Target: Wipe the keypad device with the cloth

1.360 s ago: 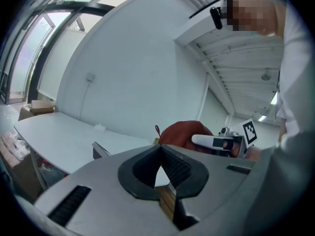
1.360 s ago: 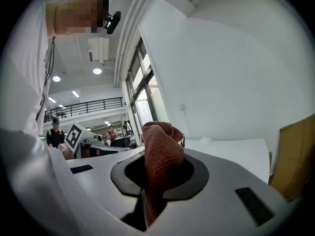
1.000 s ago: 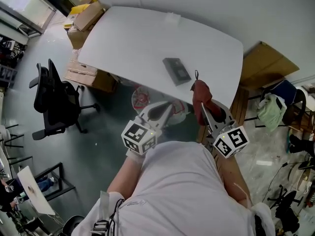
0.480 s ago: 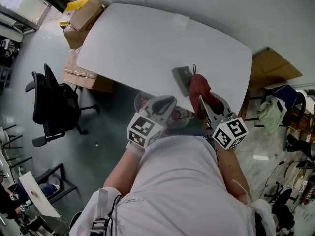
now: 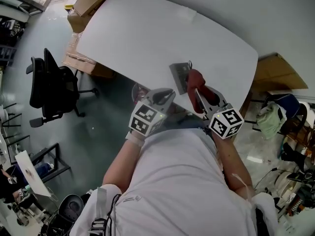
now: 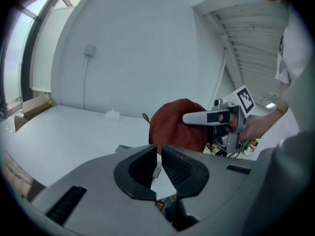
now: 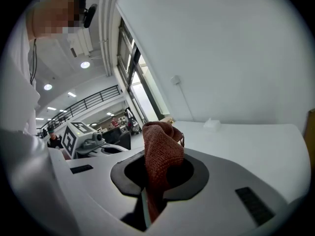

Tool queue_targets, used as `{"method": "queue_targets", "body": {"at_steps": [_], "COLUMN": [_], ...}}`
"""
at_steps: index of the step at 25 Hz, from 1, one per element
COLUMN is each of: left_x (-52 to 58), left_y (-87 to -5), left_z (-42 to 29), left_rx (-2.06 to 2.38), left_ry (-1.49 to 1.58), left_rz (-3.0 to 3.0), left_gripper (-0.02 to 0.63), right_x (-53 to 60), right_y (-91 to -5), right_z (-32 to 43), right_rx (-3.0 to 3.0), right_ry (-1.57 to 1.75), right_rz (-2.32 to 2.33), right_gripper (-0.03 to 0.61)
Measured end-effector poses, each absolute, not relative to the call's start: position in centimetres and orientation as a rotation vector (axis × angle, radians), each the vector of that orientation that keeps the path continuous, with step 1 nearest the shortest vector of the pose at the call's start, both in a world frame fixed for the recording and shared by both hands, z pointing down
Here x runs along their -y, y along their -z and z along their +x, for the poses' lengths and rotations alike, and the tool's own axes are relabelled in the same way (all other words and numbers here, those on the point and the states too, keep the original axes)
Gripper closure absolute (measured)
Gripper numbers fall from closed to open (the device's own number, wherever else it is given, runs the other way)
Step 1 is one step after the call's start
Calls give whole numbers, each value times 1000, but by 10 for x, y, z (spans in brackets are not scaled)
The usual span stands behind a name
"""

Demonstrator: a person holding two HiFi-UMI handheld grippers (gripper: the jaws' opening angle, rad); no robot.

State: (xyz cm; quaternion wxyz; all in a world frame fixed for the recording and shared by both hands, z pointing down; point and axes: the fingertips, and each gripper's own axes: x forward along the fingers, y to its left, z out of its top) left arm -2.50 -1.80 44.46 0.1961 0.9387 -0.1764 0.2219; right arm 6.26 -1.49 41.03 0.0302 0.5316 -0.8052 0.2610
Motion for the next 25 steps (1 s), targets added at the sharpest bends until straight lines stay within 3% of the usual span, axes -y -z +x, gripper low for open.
{"method": "queue_targets", "body": {"at_steps": [13, 25], "left_x": [13, 18], "left_y": [-522, -570], "left_z": [1, 10], "left_rx": [623, 669], "left_ry": [-863, -954], "left_rz": [2474, 2372], "left_gripper": [601, 601], "right_x": [43, 45], "right_y": [-509, -553], "right_z": [55, 33], "right_rx": [2563, 2536], "right_ry": [-1349, -1586], "right_rz": [1312, 1163], "right_gripper": [520, 520]}}
